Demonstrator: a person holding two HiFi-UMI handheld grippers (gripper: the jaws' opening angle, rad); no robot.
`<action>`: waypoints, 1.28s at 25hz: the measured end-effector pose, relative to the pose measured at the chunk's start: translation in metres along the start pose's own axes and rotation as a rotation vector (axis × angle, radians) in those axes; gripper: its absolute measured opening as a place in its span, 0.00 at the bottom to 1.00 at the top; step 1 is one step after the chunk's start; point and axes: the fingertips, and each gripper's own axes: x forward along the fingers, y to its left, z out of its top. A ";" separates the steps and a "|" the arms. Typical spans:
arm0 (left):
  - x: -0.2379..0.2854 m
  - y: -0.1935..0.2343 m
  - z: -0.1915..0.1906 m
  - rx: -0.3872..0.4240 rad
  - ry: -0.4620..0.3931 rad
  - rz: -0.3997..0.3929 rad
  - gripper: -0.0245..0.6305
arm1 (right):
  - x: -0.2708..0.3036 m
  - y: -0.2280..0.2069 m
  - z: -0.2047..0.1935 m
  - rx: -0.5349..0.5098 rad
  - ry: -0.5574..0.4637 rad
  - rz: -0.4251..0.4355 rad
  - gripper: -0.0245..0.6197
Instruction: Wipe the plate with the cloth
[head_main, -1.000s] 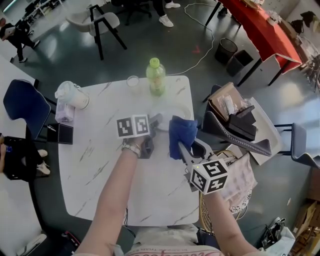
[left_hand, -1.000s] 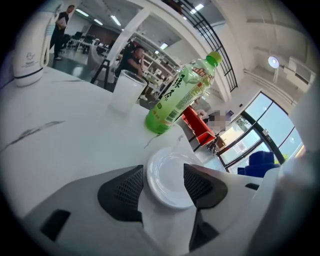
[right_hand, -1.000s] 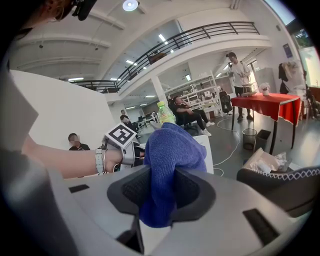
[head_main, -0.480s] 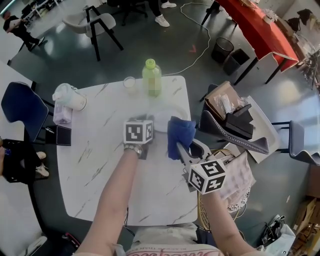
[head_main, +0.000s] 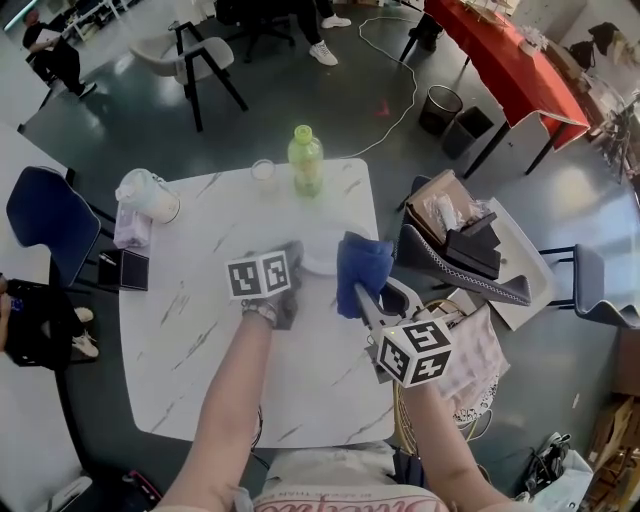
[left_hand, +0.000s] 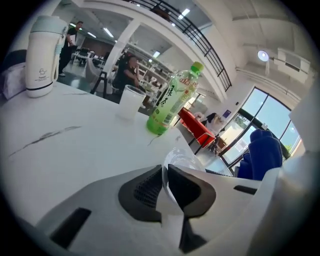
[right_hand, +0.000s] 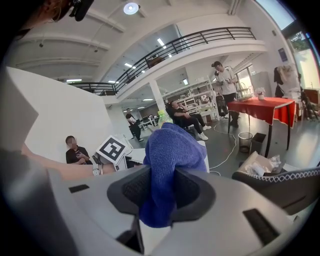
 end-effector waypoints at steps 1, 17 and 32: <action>-0.005 -0.002 0.001 -0.005 -0.013 -0.012 0.09 | -0.003 0.002 0.001 0.000 -0.004 -0.001 0.20; -0.086 -0.034 0.003 -0.032 -0.152 -0.113 0.06 | -0.054 0.052 0.020 -0.025 -0.085 0.003 0.20; -0.194 -0.091 0.009 0.002 -0.346 -0.222 0.06 | -0.113 0.107 0.051 -0.145 -0.173 0.042 0.20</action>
